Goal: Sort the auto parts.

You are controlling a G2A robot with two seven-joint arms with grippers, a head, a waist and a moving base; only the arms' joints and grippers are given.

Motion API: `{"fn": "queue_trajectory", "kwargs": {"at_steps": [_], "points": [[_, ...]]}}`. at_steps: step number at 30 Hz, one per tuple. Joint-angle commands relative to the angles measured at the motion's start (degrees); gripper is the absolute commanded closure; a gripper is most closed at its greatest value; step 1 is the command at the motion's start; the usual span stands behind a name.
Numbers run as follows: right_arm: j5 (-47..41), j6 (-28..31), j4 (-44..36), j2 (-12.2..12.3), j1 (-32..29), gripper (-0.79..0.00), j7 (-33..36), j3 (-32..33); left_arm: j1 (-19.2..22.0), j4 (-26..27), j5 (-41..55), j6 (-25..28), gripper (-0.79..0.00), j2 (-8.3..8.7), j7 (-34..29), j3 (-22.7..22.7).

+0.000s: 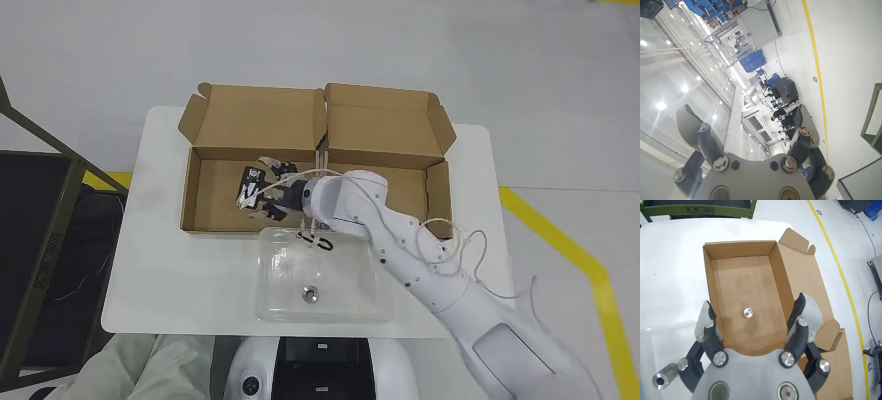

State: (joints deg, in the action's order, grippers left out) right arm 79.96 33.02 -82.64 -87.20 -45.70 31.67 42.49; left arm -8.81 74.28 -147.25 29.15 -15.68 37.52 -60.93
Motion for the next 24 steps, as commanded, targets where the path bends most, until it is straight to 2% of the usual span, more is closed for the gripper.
{"fn": "queue_trajectory", "kwargs": {"at_steps": [1, 6, 12, 24], "points": [[1.2, 1.6, -4.8, 1.1, -3.1, -0.751, 1.4, 2.1, 0.0, 0.0, 0.0, 0.0, -0.785, 0.00, 0.0, 0.0], [3.3, 7.4, -14.6, 3.6, -10.2, -0.745, 3.8, 6.3, 0.0, 0.0, 0.0, 0.0, -0.785, 0.00, 0.0, 0.0], [5.5, 13.0, -22.1, 5.6, -17.0, -0.739, 6.6, 8.3, 0.0, 0.0, 0.0, 0.0, -0.785, 0.00, 0.0, 0.0], [8.4, 19.0, -27.9, 8.2, -25.0, -0.733, 8.9, 9.4, 0.0, 0.0, 0.0, 0.0, -0.785, 0.00, 0.0, 0.0]]}}
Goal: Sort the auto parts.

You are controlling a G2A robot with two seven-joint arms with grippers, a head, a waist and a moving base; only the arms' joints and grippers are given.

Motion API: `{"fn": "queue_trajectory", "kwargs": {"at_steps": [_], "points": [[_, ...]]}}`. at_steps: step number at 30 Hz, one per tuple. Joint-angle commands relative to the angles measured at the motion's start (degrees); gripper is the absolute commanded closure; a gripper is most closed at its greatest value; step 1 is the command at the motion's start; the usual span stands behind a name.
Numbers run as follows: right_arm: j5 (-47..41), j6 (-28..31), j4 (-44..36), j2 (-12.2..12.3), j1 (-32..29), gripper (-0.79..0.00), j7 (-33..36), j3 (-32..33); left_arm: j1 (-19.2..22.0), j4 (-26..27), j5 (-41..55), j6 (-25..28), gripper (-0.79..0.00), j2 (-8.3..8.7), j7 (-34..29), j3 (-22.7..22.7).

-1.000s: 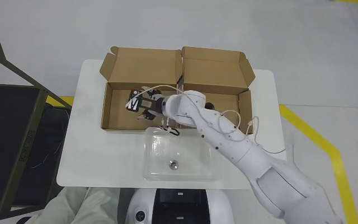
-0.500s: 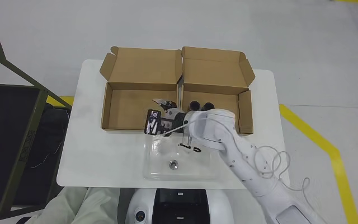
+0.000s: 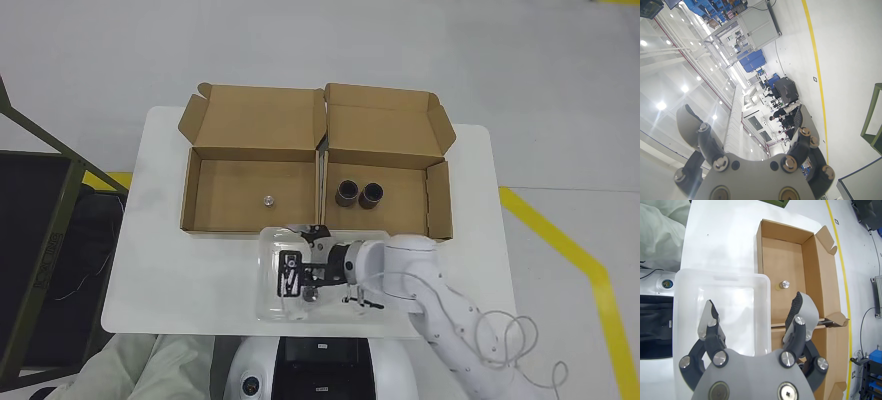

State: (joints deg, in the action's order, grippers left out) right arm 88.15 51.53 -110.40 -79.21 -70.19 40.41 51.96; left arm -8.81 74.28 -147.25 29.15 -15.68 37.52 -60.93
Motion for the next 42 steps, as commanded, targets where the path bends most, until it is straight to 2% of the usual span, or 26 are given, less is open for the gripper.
{"fn": "queue_trajectory", "kwargs": {"at_steps": [1, 7, 11, 22, 42], "points": [[0.5, 1.0, -0.3, 0.4, -0.8, -0.736, 0.4, -0.2, 0.0, 0.0, 0.0, 0.0, -0.785, 0.00, 0.0, 0.0], [1.9, 1.9, -1.0, 1.2, -2.6, -0.733, 0.2, -0.3, 0.0, 0.0, 0.0, 0.0, -0.785, 0.00, 0.0, 0.0], [3.2, 2.4, 0.1, 1.7, -3.1, -0.699, -0.1, 0.2, 0.0, 0.0, 0.0, 0.0, -0.785, 0.00, 0.0, 0.0], [3.6, 5.9, 2.2, 3.0, -3.7, -0.699, 0.5, 0.0, 0.0, 0.0, 0.0, 0.0, -0.785, 0.00, 0.0, 0.0], [0.1, 6.5, 9.9, 3.8, 0.4, -0.656, 2.1, -3.7, 0.0, 0.0, 0.0, 0.0, -0.785, 0.00, 0.0, 0.0]]}}
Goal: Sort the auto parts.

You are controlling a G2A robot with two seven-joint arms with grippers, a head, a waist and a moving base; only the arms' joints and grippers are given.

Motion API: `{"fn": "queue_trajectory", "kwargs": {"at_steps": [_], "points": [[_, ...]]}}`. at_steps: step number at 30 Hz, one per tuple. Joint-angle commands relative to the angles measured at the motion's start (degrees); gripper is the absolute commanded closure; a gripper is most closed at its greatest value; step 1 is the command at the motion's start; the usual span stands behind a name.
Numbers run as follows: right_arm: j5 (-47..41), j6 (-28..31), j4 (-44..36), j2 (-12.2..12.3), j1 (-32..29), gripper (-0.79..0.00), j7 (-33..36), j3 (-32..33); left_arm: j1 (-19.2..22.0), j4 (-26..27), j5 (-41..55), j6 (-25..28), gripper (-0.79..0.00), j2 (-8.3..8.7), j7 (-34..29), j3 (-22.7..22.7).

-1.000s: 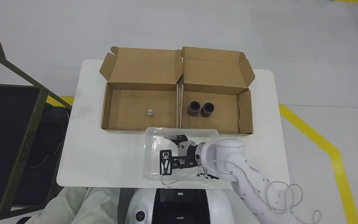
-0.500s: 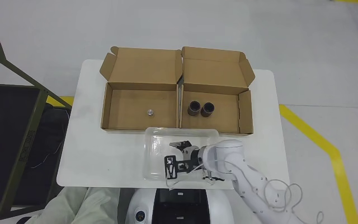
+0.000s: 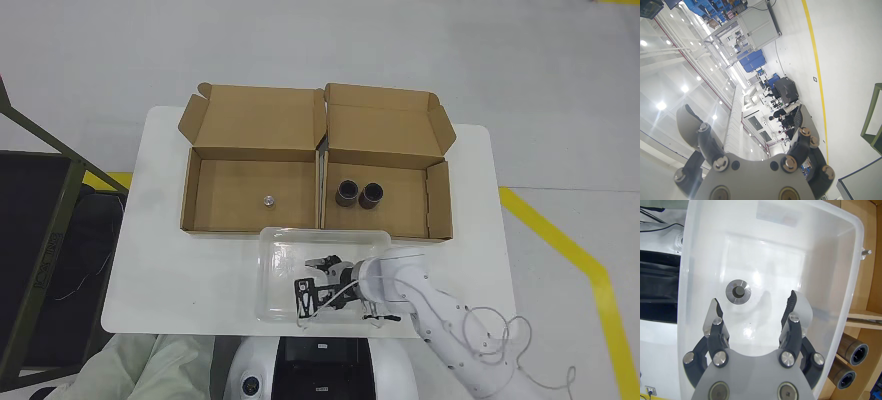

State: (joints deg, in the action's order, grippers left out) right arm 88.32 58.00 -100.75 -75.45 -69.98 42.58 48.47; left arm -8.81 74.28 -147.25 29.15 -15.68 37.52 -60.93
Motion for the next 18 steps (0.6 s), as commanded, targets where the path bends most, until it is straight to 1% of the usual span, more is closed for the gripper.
{"fn": "queue_trajectory", "kwargs": {"at_steps": [1, 11, 15, 17, 18], "points": [[-0.2, -0.2, 0.7, 0.0, 0.4, -0.653, -0.1, -0.5, 0.0, 0.0, 0.0, 0.0, -0.785, 0.00, 0.0, 0.0], [-1.3, -1.3, 5.3, -0.2, 2.5, -0.582, -1.9, -3.5, 0.0, 0.0, 0.0, 0.0, -0.785, 0.00, 0.0, 0.0], [-1.3, -1.5, 6.7, -0.4, 3.3, -0.542, -2.9, -4.9, 0.0, 0.0, 0.0, 0.0, -0.785, 0.00, 0.0, 0.0], [-1.3, -1.7, 7.0, -0.4, 3.7, -0.483, -3.3, -5.5, 0.0, 0.0, 0.0, 0.0, -0.785, 0.00, 0.0, 0.0], [-1.3, -1.8, 7.3, -0.4, 3.8, -0.425, -3.4, -5.7, 0.0, 0.0, 0.0, 0.0, -0.785, 0.00, 0.0, 0.0]]}}
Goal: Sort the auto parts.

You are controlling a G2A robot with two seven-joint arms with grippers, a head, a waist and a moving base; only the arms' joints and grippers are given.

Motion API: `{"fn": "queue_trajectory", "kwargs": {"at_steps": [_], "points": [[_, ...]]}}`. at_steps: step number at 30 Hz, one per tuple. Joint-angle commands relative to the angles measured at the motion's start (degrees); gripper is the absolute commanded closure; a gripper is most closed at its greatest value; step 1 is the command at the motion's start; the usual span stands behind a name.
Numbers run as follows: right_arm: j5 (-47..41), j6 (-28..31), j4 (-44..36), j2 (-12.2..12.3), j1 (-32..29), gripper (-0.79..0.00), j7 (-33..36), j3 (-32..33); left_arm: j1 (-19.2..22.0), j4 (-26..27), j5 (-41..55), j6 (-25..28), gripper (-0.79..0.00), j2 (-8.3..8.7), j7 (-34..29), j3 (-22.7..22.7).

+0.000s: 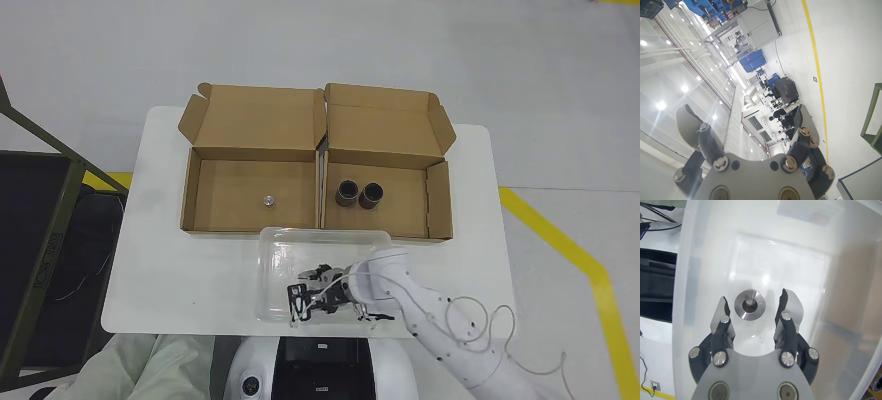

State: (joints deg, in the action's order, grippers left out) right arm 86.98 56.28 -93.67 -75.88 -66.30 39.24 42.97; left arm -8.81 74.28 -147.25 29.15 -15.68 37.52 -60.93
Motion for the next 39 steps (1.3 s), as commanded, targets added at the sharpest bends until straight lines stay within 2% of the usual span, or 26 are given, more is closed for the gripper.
{"fn": "queue_trajectory", "kwargs": {"at_steps": [1, 2, 5, 8, 9, 25, 30, 39], "points": [[0.0, -0.1, 0.4, 0.0, 0.3, -0.376, -0.2, -0.4, 0.0, 0.0, 0.0, 0.0, -0.785, 0.00, 0.0, 0.0], [0.0, -0.2, 0.5, 0.0, 0.4, -0.348, -0.2, -0.6, 0.0, 0.0, 0.0, 0.0, -0.785, 0.00, 0.0, 0.0], [-0.1, -0.1, 0.8, 0.0, 0.7, -0.182, 0.3, -1.2, 0.0, 0.0, 0.0, 0.0, -0.785, 0.00, 0.0, 0.0], [-0.2, -0.3, -0.1, 0.2, 0.6, -0.077, 1.4, -1.5, 0.0, 0.0, 0.0, 0.0, -0.785, 0.00, 0.0, 0.0], [-0.4, -0.4, -0.6, 0.2, 0.5, -0.009, 1.8, -1.4, 0.0, 0.0, 0.0, 0.0, -0.785, 0.00, 0.0, 0.0], [-2.1, -3.5, -12.1, 2.6, -3.0, 0.000, 3.2, 4.4, 0.0, 0.0, 0.0, 0.0, -0.785, 0.00, 0.0, 0.0], [-3.1, -5.3, -13.9, 3.1, -3.3, 0.000, 0.8, 6.2, 0.0, 0.0, 0.0, 0.0, -0.785, 0.00, 0.0, 0.0], [-3.3, -12.0, -17.2, 3.7, -5.4, 0.000, -7.2, 9.9, 0.0, 0.0, 0.0, 0.0, -0.785, 0.00, 0.0, 0.0]]}}
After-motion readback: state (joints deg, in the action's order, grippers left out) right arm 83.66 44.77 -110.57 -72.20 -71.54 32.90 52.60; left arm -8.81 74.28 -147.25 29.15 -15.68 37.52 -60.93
